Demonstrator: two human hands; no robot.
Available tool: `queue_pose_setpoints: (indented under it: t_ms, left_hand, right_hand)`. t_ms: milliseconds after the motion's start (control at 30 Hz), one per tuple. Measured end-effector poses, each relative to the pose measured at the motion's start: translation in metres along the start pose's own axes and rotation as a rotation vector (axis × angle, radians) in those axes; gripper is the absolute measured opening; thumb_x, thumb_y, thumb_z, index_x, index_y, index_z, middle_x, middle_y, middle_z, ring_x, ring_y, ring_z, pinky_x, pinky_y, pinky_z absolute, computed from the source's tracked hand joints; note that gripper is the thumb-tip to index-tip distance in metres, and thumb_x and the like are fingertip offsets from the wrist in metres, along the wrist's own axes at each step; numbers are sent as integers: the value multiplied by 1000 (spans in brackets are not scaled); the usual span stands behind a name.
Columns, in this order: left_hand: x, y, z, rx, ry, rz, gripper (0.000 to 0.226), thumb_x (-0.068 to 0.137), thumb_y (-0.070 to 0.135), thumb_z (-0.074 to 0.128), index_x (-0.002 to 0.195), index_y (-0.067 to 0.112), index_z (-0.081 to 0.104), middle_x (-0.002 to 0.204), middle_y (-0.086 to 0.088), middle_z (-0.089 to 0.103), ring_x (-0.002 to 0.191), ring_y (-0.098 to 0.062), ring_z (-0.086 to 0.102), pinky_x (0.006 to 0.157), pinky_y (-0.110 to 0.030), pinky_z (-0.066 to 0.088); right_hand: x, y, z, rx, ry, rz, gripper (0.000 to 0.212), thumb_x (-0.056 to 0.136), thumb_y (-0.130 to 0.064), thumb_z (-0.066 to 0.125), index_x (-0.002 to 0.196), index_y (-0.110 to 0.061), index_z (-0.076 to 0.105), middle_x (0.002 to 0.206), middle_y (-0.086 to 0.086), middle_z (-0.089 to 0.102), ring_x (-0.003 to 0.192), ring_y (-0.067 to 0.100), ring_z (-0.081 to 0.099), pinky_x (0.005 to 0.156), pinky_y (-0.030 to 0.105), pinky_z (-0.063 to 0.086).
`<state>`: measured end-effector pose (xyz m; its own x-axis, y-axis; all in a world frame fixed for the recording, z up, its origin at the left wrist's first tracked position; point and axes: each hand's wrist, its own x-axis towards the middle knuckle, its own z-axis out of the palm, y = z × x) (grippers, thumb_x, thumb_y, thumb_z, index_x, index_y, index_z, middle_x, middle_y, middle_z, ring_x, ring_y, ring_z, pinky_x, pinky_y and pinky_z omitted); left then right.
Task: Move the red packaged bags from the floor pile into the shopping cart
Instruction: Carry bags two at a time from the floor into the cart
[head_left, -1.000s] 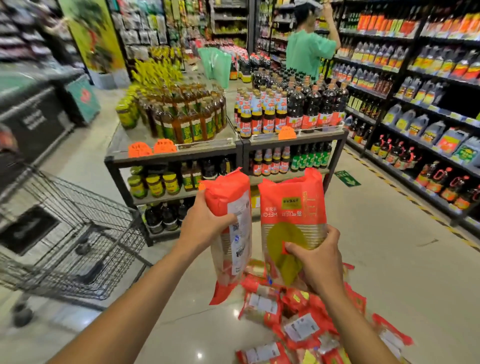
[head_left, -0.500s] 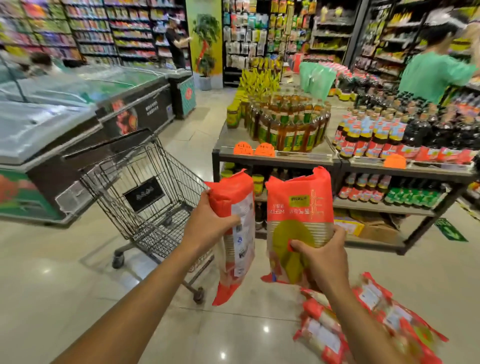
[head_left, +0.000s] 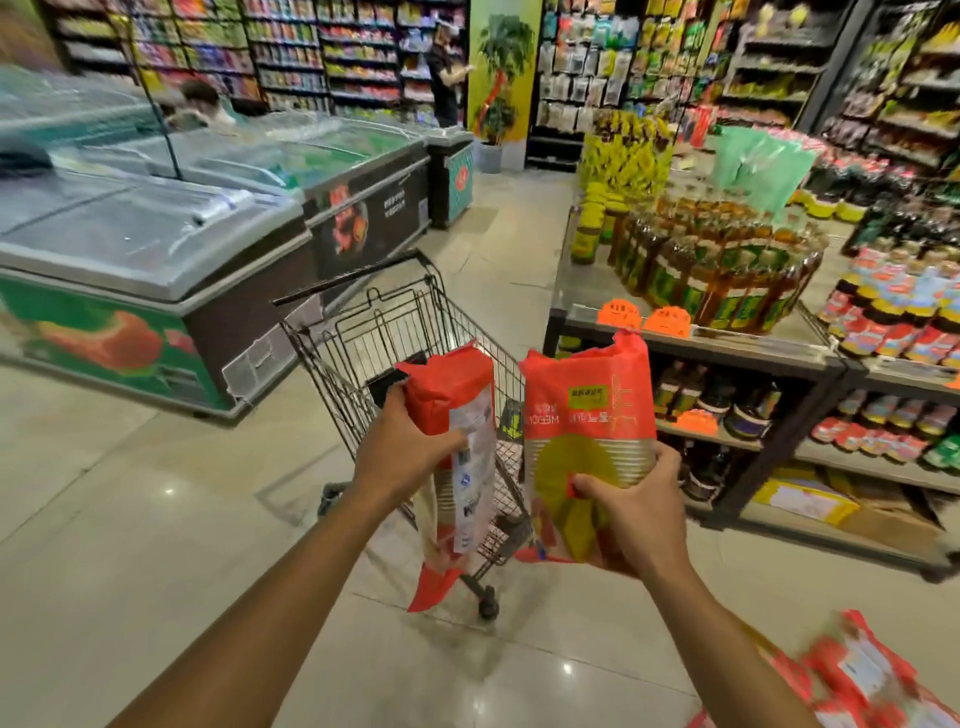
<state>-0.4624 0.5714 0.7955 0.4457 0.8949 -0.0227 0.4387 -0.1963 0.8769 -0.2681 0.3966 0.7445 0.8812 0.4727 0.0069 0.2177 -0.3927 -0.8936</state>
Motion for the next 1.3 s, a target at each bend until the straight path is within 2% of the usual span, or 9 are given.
queue_pose_setpoints:
  t_ms: [67,233,367,500,667,833,1033,1133,1300]
  left_hand:
    - [13,-9,-10,-32,-2,-18,90,45,60,75,126,35,45,115,10,65,104,-19,66,92,-51,57]
    - [63,-26,-30,-45,-1,-29,74,63,42,84,122,37,40,111,12,62,102,-18,64,92,-50,57]
    - [119,-38,-38,-26,-3,-51,79,53,46,79,123,34,45,111,11,66,100,-15,67,91,-49,58]
    - [184,-43,-40,19,-17,-53,83,52,47,78,127,32,45,110,13,66,98,-14,67,89,-48,59]
    - [264,-43,-38,40,-41,-66,87,50,51,80,126,32,40,111,13,66,97,-13,69,87,-47,60]
    - [327,-42,-26,93,-108,-35,73,68,32,86,122,30,37,107,14,63,94,-13,69,82,-44,62]
    - [405,-53,-2,127,-208,-9,78,71,32,85,133,26,37,111,8,64,92,-14,71,78,-41,64]
    - [440,-64,11,132,-291,-12,74,73,27,84,128,32,34,108,8,63,91,-13,70,77,-41,63]
    - [507,-96,32,138,-436,-61,77,60,34,84,124,33,42,108,10,65,95,-14,69,81,-46,62]
  right_hand:
    - [8,-7,20,0,-18,3,87,57,-40,94,118,-41,32,100,-15,61,92,19,68,87,52,57]
    - [38,-24,73,23,-42,15,84,58,-38,95,117,-39,35,100,-14,63,90,18,68,86,52,57]
    - [74,-35,117,22,-59,18,84,61,-37,95,121,-35,35,103,-10,63,91,19,67,86,50,56]
    - [121,-44,163,41,-74,40,79,64,-34,94,118,-33,35,96,-16,60,86,16,65,84,46,55]
    - [180,-52,206,95,-97,95,77,67,-32,94,118,-29,36,100,-8,63,83,13,65,78,40,53]
    - [223,-51,229,165,-106,136,80,69,-30,93,125,-26,36,102,-8,63,87,15,69,81,45,59]
    - [268,-39,257,200,-82,249,85,66,-25,94,126,-26,34,105,-6,61,90,16,67,81,42,57]
    - [280,-28,272,189,-49,315,86,65,-29,95,128,-26,36,108,-3,65,91,20,70,83,45,59]
    - [298,-20,310,208,44,424,78,69,-18,92,124,-23,37,102,-4,65,83,14,69,67,30,53]
